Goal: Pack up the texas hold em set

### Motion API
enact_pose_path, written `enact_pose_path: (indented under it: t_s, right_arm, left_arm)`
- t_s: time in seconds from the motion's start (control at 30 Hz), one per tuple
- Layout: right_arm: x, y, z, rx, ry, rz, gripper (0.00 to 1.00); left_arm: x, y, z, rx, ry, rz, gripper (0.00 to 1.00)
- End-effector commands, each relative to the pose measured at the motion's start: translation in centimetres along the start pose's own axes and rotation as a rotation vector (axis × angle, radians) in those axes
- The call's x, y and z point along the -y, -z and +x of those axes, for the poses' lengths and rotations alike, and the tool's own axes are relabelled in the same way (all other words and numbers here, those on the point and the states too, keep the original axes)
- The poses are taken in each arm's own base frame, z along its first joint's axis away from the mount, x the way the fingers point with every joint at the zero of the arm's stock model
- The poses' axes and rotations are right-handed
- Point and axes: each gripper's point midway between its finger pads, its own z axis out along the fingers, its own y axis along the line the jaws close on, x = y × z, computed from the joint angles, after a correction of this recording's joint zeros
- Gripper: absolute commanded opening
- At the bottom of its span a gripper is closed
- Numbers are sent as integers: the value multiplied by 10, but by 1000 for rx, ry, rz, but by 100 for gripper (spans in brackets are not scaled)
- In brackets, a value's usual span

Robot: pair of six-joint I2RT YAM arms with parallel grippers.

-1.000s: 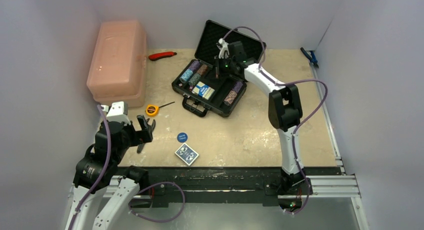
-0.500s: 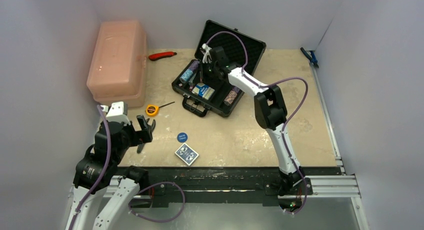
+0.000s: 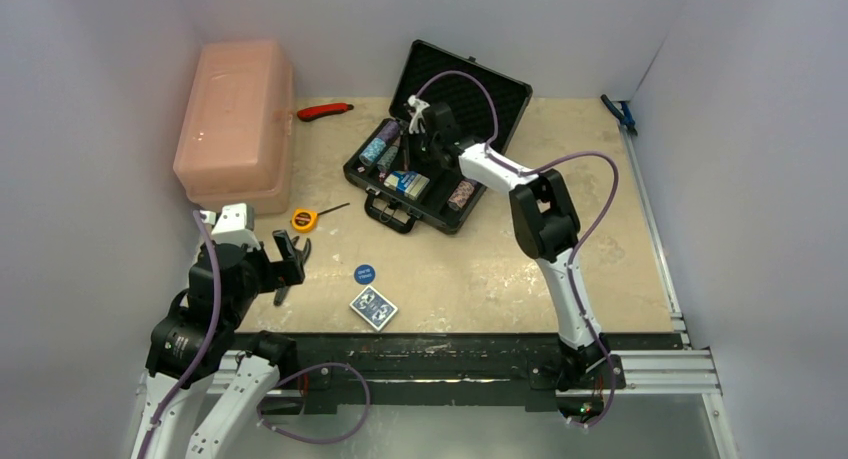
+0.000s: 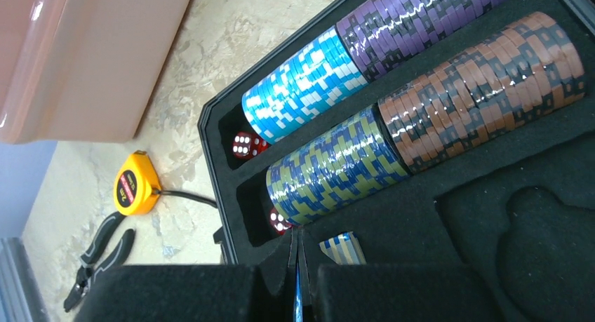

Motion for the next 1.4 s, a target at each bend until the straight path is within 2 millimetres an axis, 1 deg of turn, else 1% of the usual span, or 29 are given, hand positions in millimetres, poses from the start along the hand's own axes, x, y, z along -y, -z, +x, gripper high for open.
enact_pose_path:
  t_s: [0.0, 0.1, 0.27, 0.33, 0.4, 0.43, 0.5, 0.57, 0.6, 0.67, 0.73, 0.9, 1.0, 1.1, 1.17, 1.27, 1.33, 1.37]
  right_arm:
    - [24, 10, 36, -100, 31, 102, 0]
    - [31, 12, 44, -115, 42, 125, 0]
    - [31, 17, 44, -118, 61, 131, 0]
    - [23, 20, 40, -111, 80, 111, 0]
    - [10, 24, 32, -93, 108, 97, 0]
    - [3, 27, 27, -81, 124, 94, 4]
    - [-11, 32, 18, -62, 151, 86, 18]
    - [-24, 36, 11, -48, 167, 73, 30]
    - [-29, 39, 8, -42, 171, 68, 33]
    - [-38, 43, 2, -27, 180, 63, 35]
    - [-44, 49, -4, -17, 191, 74, 35]
    - [-52, 62, -18, 16, 230, 154, 29]
    - [-49, 69, -23, 29, 241, 222, 28]
    - [-46, 72, -24, 29, 264, 282, 26]
    - [-45, 71, -22, 26, 274, 306, 25]
    - [-37, 66, -17, 11, 278, 345, 24]
    - [-28, 58, -5, -26, 280, 366, 24]
    - [-22, 52, 5, -52, 279, 375, 24]
  left_arm:
    - [1, 4, -13, 45, 1, 4, 100]
    - [1, 4, -13, 44, 2, 2, 100]
    - [0, 4, -13, 43, 3, 0, 100]
    - [0, 3, -13, 43, 2, 0, 100]
    - [0, 3, -13, 43, 2, -2, 100]
    - [0, 3, -13, 42, 1, -1, 100]
    - [0, 3, -13, 41, 1, -1, 100]
    - [0, 3, -13, 42, 2, -2, 100]
    - [0, 3, -13, 43, 2, -1, 100]
    - [0, 4, -13, 46, 3, -2, 100]
    - [0, 3, -13, 45, 2, -1, 100]
    - [0, 4, -13, 46, 3, 0, 100]
    - [0, 4, -14, 48, 4, 1, 100]
    - [0, 4, -13, 47, 3, 0, 100]
    - [0, 4, -13, 48, 3, 2, 100]
    - [0, 4, -13, 48, 3, 1, 100]
    - [0, 4, -13, 47, 3, 1, 100]
    - [0, 4, -13, 48, 4, 1, 100]
